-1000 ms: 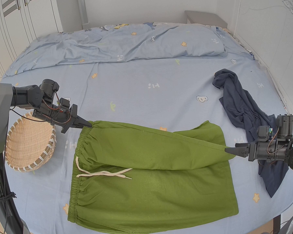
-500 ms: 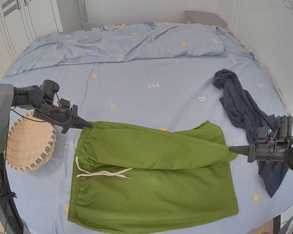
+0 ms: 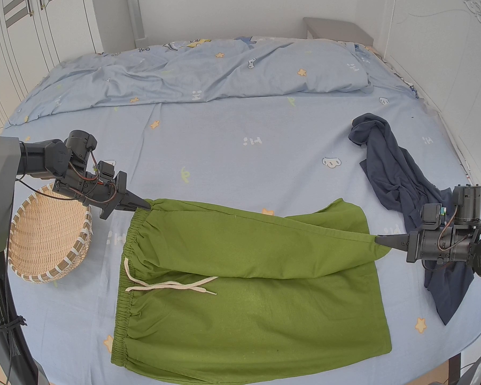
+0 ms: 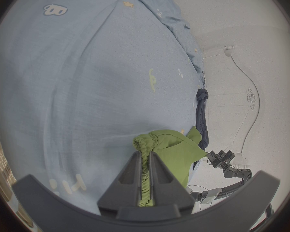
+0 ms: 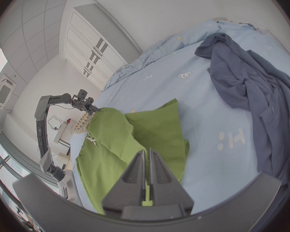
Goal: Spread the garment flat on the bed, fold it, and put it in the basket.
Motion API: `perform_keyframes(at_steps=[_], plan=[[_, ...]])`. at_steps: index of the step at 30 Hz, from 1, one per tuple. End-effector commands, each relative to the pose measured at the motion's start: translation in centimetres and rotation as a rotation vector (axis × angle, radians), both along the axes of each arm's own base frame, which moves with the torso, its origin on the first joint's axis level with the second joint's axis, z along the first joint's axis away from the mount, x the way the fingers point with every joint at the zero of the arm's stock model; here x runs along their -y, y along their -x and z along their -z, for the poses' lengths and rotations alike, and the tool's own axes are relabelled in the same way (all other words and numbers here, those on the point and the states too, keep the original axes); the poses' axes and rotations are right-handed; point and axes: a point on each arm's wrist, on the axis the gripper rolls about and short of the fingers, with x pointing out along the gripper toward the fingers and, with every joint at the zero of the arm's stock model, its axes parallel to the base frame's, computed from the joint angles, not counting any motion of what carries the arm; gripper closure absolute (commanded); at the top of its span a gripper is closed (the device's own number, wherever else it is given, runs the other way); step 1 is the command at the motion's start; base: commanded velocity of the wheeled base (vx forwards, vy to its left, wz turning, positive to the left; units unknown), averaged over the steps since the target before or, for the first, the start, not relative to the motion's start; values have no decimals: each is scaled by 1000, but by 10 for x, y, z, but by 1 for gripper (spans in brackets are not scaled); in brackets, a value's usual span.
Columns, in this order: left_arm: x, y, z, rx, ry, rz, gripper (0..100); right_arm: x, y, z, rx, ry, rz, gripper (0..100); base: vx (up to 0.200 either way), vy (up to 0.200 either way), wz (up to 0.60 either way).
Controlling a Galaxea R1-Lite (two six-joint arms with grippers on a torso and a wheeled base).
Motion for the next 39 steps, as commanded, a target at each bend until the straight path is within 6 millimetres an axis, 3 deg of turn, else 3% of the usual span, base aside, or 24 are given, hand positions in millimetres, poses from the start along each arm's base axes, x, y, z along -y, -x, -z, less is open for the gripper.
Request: perform_keyframes(at_steps=[1, 3, 4, 5, 6, 8, 11, 12, 19, 21, 33, 39], plan=[[0, 7, -16, 34, 1, -2, 100, -3, -4, -26, 57, -8, -6, 100, 0, 0, 0], [0, 9, -20, 43, 2, -1, 100, -3, -8, -34, 63, -8, -6, 100, 0, 0, 0], [-1, 12, -25, 55, 2, -3, 100, -4, -11, -51, 85, -9, -7, 100, 0, 0, 0], [-1, 12, -25, 55, 2, -3, 100, -4, -11, -51, 85, -9, -7, 100, 0, 0, 0], [-5, 15, -33, 70, 7, -17, 100, -6, -17, -69, 104, -11, -16, 100, 0, 0, 0], [-7, 19, -38, 78, 10, -26, 100, -8, -22, -84, 119, -11, -18, 100, 0, 0, 0], [-7, 19, -39, 80, 11, -27, 100, -8, -23, -86, 120, -11, -18, 100, 0, 0, 0], [-13, 24, -49, 104, 10, -44, 100, -18, -20, -117, 167, -12, -44, 100, 0, 0, 0], [-15, 25, -51, 109, 9, -50, 100, -34, -5, -147, 213, -1, -67, 100, 0, 0, 0], [-15, 25, -51, 109, 9, -50, 100, -42, 13, -159, 233, -6, -102, 100, 0, 0, 0], [-17, 29, -57, 123, 9, -54, 100, -49, 69, -165, 226, -8, -174, 100, 0, 0, 0], [-17, 30, -58, 124, 9, -55, 100, -47, 68, -158, 209, -2, -163, 100, 0, 0, 0]])
